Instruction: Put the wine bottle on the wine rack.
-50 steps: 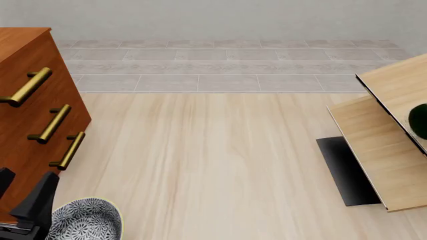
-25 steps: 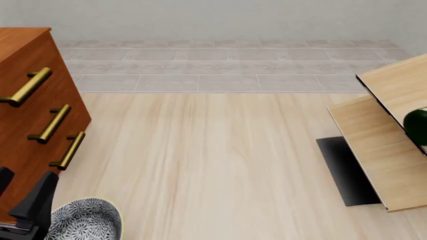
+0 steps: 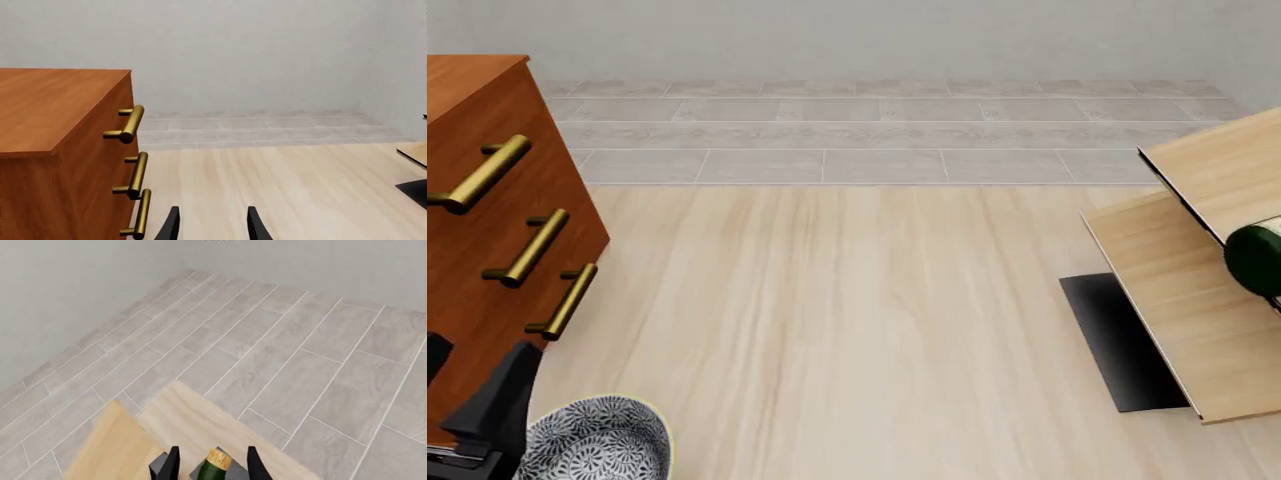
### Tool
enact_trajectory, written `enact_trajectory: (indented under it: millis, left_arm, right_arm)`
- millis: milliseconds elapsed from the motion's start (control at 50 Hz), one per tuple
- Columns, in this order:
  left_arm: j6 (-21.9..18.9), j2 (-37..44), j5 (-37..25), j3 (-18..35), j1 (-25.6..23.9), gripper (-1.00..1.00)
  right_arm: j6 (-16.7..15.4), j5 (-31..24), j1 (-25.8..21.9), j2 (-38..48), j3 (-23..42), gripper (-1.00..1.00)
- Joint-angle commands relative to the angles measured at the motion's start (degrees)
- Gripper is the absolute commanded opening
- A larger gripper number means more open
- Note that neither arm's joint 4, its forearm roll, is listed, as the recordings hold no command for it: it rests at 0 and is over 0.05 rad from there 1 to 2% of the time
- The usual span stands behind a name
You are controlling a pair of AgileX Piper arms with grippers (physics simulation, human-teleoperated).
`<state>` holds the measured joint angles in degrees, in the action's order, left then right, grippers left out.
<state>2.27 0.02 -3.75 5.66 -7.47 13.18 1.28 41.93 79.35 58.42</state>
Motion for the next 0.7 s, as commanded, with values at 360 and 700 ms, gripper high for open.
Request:
enact_trajectory:
  millis: [360,700]
  left_arm:
    - [-0.13,0.0,-0.81,1.4,-0.35,1.0]
    - [0.0,0.0,-1.2,2.03,-0.33,1.0]
  right_arm:
    - [1.59,-6.53,-1.51,-5.15,4.79,1.0]
    - [1.89,-10.02,-3.75,-9.48,6.79,1.0]
